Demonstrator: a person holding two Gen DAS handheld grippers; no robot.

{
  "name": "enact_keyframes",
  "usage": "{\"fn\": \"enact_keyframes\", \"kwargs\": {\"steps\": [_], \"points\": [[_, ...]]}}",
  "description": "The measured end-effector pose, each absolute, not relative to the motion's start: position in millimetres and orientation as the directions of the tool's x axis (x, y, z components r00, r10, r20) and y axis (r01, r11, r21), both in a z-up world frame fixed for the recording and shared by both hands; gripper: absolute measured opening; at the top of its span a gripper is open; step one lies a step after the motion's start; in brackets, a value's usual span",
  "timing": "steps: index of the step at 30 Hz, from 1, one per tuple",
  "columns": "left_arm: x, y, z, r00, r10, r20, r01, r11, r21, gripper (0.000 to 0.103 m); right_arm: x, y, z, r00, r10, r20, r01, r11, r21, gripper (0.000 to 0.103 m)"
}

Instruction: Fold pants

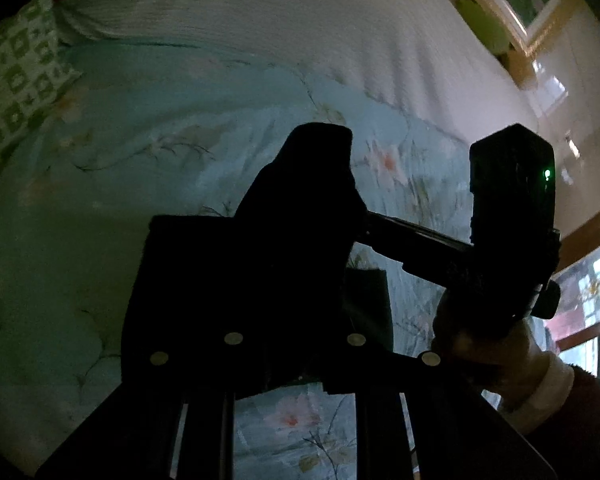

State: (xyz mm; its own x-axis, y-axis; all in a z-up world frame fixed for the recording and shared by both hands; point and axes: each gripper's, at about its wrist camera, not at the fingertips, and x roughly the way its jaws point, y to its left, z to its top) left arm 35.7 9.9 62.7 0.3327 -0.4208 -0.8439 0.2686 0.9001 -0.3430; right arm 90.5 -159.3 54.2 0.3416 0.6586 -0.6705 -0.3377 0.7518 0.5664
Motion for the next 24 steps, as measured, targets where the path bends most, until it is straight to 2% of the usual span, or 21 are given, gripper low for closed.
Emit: {"fn": "enact_keyframes", "kwargs": {"steps": [11, 24], "points": [[30, -37, 22, 0.307, -0.372, -0.876, 0.329, 0.905, -0.269, 0.016, 71, -201, 26, 0.371, 0.632, -0.681, -0.253, 0.774, 0.581, 0.018], [16, -69, 5, 0.314, -0.326, -0.892, 0.432, 0.885, -0.172, 0.017, 55, -222, 12, 0.39, 0.59, -0.707, -0.195, 0.803, 0.563, 0.018]]}}
